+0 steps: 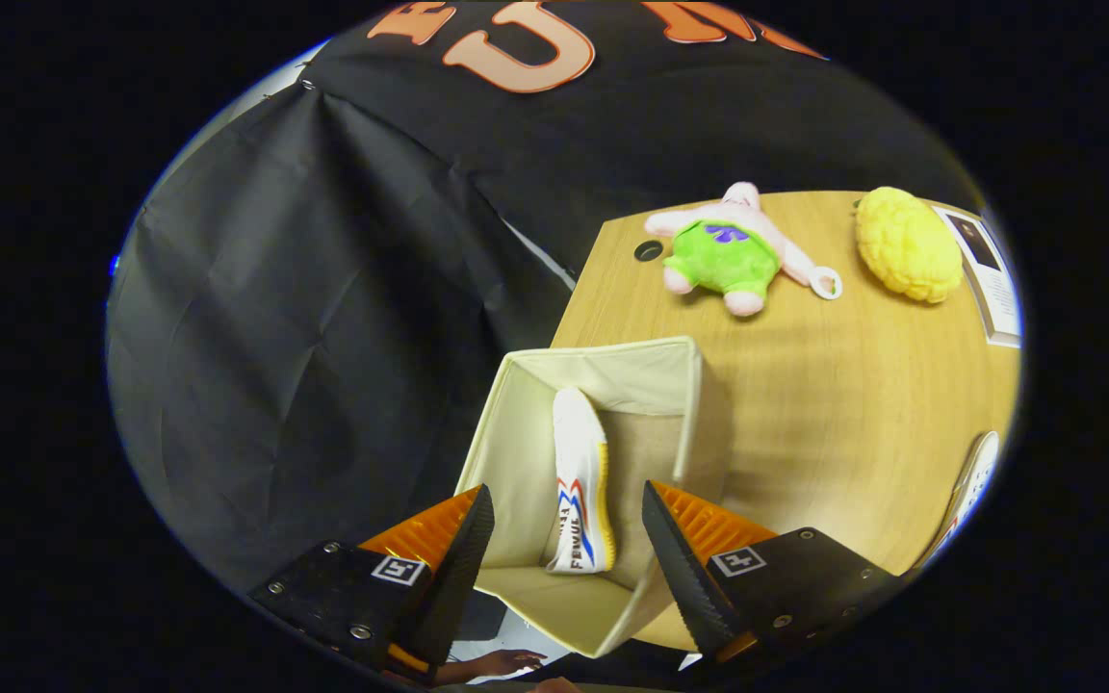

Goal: Open the storage box then place both shoes into the box .Put the left shoe in first, then the right shoe, with the right side of both shoes facing outward in a uniform manner.

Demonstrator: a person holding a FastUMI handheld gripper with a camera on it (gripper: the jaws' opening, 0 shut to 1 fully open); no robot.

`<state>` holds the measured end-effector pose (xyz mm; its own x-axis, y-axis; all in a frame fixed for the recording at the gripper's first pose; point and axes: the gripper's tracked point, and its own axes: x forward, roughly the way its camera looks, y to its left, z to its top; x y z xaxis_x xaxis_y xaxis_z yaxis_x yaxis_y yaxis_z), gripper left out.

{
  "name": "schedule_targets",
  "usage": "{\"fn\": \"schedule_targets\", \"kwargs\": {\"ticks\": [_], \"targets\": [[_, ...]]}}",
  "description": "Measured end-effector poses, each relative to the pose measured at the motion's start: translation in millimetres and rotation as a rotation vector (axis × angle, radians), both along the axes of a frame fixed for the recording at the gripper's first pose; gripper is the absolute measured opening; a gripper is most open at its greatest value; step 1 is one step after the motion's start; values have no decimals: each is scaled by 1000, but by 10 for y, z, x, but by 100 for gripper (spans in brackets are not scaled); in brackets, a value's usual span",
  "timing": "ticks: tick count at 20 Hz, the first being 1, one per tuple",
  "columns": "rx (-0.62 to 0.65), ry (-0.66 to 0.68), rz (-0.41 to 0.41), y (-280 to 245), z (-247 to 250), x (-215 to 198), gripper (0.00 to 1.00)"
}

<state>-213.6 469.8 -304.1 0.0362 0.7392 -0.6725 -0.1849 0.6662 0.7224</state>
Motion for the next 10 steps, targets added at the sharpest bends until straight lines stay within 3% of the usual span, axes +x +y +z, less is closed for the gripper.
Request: {"fn": "schedule_targets", "kwargs": {"ticks": [5,10], "targets": [[-111,-118,-53,-985,-141,205,96],[-248,-139,-147,-2016,-480,236,97]]}}
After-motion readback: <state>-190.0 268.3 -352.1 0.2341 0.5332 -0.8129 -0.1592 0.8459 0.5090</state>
